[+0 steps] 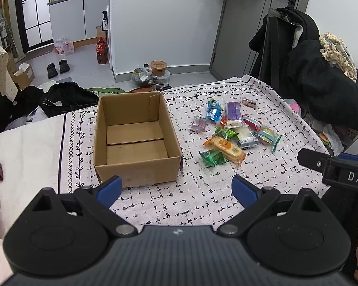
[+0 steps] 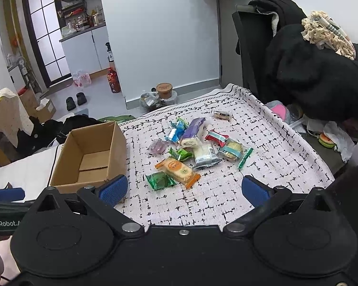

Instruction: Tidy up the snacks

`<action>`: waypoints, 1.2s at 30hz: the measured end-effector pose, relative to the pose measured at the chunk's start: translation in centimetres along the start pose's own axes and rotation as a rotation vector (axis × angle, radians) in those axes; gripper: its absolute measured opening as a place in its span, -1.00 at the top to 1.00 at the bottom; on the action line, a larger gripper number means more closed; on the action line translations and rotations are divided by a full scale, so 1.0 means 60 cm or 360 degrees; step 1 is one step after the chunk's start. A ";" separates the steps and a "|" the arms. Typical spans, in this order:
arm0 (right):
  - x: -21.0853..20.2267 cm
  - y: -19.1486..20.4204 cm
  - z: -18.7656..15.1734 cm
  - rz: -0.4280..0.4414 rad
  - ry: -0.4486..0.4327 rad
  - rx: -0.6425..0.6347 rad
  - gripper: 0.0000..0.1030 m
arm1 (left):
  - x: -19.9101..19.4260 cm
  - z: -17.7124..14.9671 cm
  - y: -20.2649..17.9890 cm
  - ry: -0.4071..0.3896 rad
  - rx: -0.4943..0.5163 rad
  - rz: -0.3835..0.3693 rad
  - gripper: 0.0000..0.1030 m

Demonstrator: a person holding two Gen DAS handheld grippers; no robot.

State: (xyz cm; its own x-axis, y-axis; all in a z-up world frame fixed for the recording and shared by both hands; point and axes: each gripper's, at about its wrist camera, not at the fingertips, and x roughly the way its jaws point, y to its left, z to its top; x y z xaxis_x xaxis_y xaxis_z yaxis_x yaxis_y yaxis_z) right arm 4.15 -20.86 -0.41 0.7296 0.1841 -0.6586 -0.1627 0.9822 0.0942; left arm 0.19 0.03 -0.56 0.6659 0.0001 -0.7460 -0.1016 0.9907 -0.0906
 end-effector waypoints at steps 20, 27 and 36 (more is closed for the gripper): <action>0.051 -0.058 0.017 0.0039 0.0044 0.0110 -1.00 | 0.032 0.023 -0.045 -0.0021 0.0083 0.0044 -0.89; 0.073 -0.089 0.022 0.0013 0.0062 0.0124 -1.00 | 0.060 0.036 -0.076 -0.0019 0.0120 0.0036 -0.87; 0.103 -0.126 0.029 -0.0007 0.0088 0.0139 -1.00 | 0.107 0.049 -0.111 0.0015 0.0167 0.0064 -0.87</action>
State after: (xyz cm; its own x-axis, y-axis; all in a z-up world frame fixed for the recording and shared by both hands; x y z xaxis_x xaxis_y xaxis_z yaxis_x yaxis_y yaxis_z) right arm 11.04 -27.09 -3.88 0.6921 0.1795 -0.6992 -0.0992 0.9830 0.1542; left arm 7.33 -6.20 -2.81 0.6557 0.0396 -0.7540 -0.0501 0.9987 0.0088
